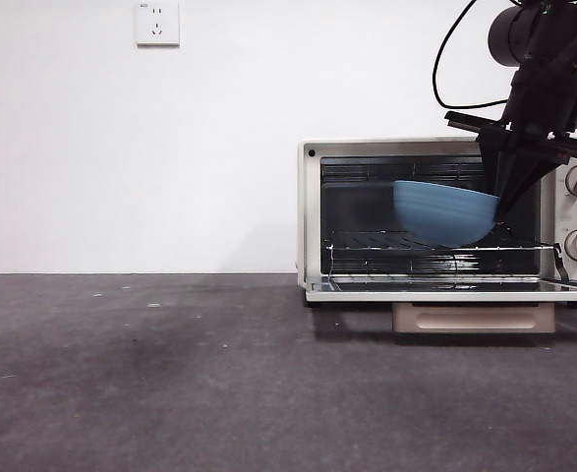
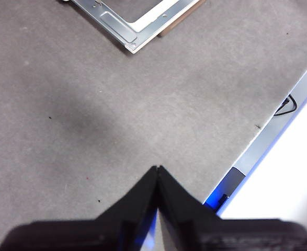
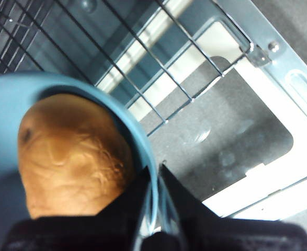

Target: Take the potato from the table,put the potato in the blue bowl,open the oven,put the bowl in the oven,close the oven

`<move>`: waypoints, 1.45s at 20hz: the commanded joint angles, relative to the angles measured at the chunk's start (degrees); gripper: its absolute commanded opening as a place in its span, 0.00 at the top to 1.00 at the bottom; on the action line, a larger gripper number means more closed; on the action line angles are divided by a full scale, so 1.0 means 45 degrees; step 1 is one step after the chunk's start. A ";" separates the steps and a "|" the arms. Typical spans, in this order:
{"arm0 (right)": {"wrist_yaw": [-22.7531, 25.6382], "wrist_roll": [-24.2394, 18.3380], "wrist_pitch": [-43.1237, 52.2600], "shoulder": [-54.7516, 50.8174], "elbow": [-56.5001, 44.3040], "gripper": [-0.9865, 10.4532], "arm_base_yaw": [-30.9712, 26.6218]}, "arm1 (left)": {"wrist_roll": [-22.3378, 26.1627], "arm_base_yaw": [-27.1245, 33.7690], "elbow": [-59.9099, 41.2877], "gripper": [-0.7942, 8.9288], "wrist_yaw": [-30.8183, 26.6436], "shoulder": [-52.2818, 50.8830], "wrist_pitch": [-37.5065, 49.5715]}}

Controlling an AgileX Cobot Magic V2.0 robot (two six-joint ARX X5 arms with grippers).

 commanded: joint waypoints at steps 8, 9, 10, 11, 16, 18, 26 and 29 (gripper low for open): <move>-0.0238 0.0126 0.0797 0.0340 0.0092 0.83 0.0068 | -0.0092 0.0044 -0.0092 0.92 -0.0024 -0.0029 0.0068; -0.0238 0.0131 0.0811 0.0340 0.0092 0.83 0.0068 | -0.0092 0.0044 -0.0092 0.92 -0.0019 -0.0029 0.0068; -0.0238 0.0131 0.0811 0.0340 0.0097 0.83 0.0068 | -0.0092 0.0044 -0.0092 0.92 0.0015 -0.0029 0.0073; -0.0238 0.0131 0.0801 0.0340 0.0102 0.83 0.0068 | -0.0092 0.0044 -0.0092 0.92 0.0019 -0.0034 0.0073; -0.0223 -0.0131 0.0665 0.0301 0.0622 0.82 0.0068 | -0.0092 0.0044 -0.0092 0.92 0.0024 -0.0034 0.0073; -0.0073 -0.0641 0.0107 0.0301 0.1205 0.82 0.0068 | -0.0097 0.0044 -0.0092 0.92 0.0063 -0.0034 0.0063; 0.1613 -0.4847 -0.3740 0.0126 0.5183 0.83 0.0078 | -0.0092 0.0044 -0.0092 0.92 0.0063 0.0034 0.0554; 0.2336 -0.6747 -0.4507 -0.0714 0.6329 0.83 0.0155 | -0.0087 0.0044 -0.0092 0.92 0.0073 0.0316 0.1253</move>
